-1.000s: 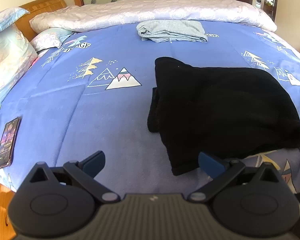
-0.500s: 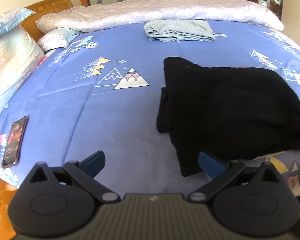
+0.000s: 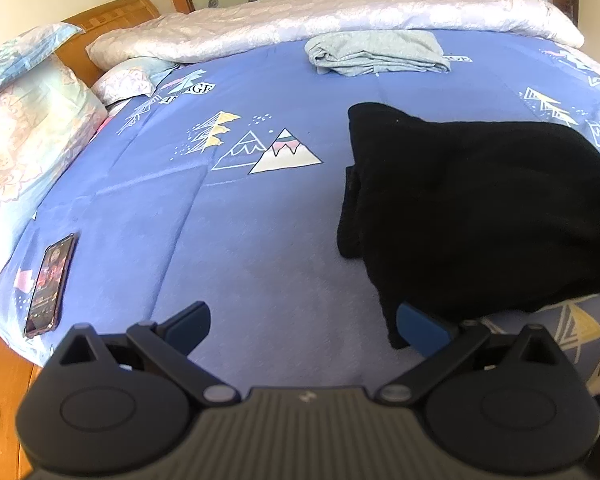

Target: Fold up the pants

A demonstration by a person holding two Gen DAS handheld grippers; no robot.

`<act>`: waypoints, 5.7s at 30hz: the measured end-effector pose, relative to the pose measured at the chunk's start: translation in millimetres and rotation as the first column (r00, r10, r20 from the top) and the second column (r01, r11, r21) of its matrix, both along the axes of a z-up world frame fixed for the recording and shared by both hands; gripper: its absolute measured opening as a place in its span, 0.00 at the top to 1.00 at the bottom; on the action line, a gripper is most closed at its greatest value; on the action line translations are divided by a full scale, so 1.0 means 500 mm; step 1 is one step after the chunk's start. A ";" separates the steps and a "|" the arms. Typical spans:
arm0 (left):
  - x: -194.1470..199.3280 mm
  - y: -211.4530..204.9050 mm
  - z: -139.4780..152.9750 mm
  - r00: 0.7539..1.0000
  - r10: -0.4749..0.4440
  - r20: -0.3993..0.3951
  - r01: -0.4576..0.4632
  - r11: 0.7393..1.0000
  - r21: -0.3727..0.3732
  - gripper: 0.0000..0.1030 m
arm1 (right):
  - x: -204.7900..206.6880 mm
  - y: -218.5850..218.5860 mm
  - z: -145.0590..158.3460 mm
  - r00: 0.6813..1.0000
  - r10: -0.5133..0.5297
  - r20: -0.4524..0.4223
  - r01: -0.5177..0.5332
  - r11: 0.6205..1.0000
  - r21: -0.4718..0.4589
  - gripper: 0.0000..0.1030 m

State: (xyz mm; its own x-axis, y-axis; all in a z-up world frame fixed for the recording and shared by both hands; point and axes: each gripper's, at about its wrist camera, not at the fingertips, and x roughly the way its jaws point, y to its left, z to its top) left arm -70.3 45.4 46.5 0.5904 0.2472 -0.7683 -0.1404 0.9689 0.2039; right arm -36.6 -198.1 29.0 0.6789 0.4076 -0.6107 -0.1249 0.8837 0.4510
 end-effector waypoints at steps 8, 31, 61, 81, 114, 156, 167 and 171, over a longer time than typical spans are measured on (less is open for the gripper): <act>0.002 0.011 -0.002 1.000 0.007 -0.004 -0.007 1.000 -0.001 0.00 | 0.000 -0.028 0.001 0.998 -0.057 0.015 0.057 0.998 0.021 0.11; 0.132 0.177 0.011 0.997 -0.082 0.015 0.075 0.795 -0.602 0.00 | 0.040 -0.081 -0.017 0.994 -0.109 0.026 0.107 0.993 0.049 0.11; 0.272 0.154 -0.107 0.963 -0.267 -0.032 0.186 0.744 -0.642 0.00 | 0.111 -0.067 -0.086 0.997 -0.066 -0.045 0.068 0.996 0.057 0.11; 0.190 0.100 -0.008 0.967 -0.226 0.121 0.253 0.771 -0.584 0.64 | 0.106 0.016 -0.011 0.994 0.078 0.079 -0.072 0.995 -0.068 0.82; 0.201 0.207 0.057 0.963 -0.117 0.242 0.250 0.716 -0.652 0.62 | 0.207 0.139 0.131 0.953 0.259 0.159 -0.270 0.961 0.055 0.83; 0.122 0.281 0.146 0.912 0.348 0.219 -0.321 0.935 -0.149 0.00 | 0.216 0.418 0.140 0.918 0.380 0.115 -0.365 0.922 -0.129 0.14; 0.005 0.121 0.145 0.947 0.273 0.170 -0.264 0.961 -0.078 0.00 | 0.032 0.277 0.099 0.965 0.261 -0.001 -0.261 0.964 -0.050 0.06; -0.007 0.081 0.151 0.952 0.260 0.163 -0.254 0.965 -0.057 0.00 | 0.005 0.256 0.104 0.967 0.253 0.003 -0.253 0.967 -0.033 0.06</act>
State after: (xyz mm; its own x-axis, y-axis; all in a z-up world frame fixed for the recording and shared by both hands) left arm -73.8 86.0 122.0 0.6314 0.3826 -0.6745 -0.4153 0.9014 0.1225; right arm -33.9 -70.0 81.1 0.5604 0.5472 -0.6217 -0.3496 0.8368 0.4213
